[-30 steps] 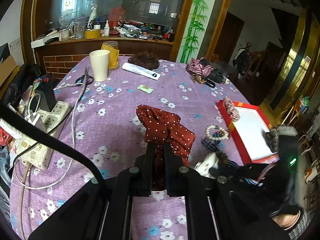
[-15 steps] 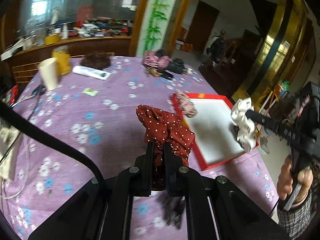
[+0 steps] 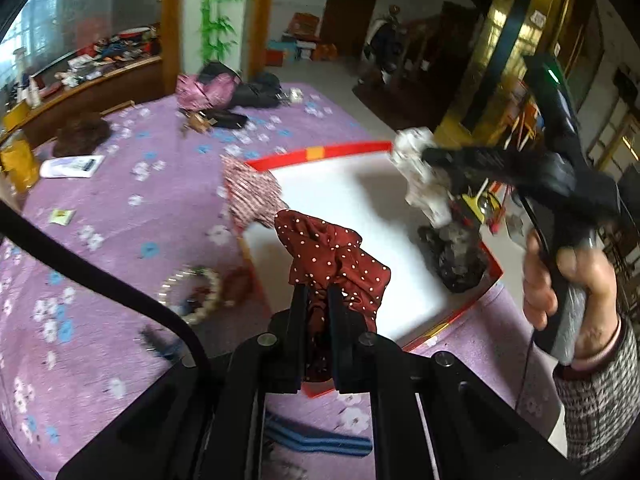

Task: Organize jewelry
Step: 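Carry both scrunchies into the red tray and open both tools, then move both tools back toward the remaining accessories on the table, then grasp the leopard-print bracelet with the left tool while the right tool grasps a black claw clip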

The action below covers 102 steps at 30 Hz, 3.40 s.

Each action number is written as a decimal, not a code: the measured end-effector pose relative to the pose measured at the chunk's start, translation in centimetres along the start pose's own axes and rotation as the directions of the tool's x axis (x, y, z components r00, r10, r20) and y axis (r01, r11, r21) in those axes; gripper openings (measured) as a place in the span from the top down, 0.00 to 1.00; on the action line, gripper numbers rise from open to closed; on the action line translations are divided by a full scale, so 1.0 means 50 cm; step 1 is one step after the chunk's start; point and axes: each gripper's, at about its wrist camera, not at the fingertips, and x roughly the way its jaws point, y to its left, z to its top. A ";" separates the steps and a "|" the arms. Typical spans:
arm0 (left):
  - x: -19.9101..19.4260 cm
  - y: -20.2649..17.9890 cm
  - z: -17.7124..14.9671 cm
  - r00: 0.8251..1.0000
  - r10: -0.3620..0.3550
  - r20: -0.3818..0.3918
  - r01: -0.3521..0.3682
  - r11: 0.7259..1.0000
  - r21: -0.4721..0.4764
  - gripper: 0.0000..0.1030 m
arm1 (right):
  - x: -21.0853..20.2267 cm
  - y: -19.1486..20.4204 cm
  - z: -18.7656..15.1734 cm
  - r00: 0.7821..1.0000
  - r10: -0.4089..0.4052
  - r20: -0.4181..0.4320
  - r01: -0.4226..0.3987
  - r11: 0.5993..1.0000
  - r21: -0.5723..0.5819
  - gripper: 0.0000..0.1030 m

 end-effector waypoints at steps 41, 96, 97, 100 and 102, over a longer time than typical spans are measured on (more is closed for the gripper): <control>-0.249 0.233 -0.235 0.966 0.251 0.063 -0.226 0.936 -0.269 0.45 | -0.161 0.085 -0.176 0.997 0.063 0.050 -0.062 0.997 -0.035 0.41; -0.199 0.379 -0.287 0.972 0.222 0.076 -0.183 0.919 -0.348 0.96 | -0.081 0.360 -0.439 0.895 0.378 -0.236 -0.411 0.905 -0.107 0.29; -0.208 0.374 -0.292 0.968 0.236 0.085 -0.195 0.920 -0.340 0.96 | -0.075 0.366 -0.438 0.894 0.382 -0.234 -0.409 0.909 -0.078 0.28; -0.225 0.362 -0.302 0.962 0.253 0.106 -0.208 0.925 -0.317 0.96 | -0.057 0.375 -0.432 0.903 0.365 -0.228 -0.377 0.926 -0.010 0.28; -0.234 0.353 -0.308 0.958 0.259 0.120 -0.213 0.930 -0.300 0.96 | -0.046 0.377 -0.429 0.913 0.337 -0.231 -0.343 0.939 0.018 0.28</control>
